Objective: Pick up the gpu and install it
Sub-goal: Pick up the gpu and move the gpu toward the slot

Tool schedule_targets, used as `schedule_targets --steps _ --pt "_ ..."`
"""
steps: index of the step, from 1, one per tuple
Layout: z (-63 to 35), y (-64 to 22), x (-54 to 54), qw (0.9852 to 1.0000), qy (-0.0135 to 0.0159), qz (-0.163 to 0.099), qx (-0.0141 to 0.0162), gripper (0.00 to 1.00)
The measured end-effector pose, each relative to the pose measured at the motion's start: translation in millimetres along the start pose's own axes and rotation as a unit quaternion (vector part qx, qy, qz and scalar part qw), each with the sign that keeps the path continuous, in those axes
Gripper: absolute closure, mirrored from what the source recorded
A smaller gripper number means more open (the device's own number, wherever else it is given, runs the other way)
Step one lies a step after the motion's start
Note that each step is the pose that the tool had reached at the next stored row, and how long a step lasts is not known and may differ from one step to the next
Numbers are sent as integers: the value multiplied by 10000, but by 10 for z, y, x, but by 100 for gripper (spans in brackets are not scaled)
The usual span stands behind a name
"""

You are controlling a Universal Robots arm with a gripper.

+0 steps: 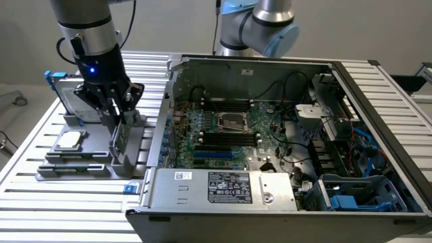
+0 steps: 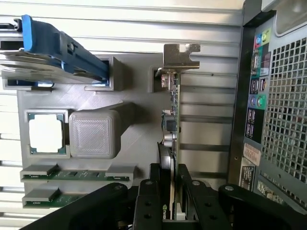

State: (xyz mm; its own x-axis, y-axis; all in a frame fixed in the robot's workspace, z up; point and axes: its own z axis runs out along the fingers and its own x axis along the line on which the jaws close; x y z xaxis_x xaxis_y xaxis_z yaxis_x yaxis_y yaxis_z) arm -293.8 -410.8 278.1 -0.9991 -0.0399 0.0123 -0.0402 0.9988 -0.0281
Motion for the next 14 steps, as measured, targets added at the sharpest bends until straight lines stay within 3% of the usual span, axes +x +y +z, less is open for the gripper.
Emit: schedule_targets --steps 14 --pt "-633 -14 11 10000 0 18 0 74"
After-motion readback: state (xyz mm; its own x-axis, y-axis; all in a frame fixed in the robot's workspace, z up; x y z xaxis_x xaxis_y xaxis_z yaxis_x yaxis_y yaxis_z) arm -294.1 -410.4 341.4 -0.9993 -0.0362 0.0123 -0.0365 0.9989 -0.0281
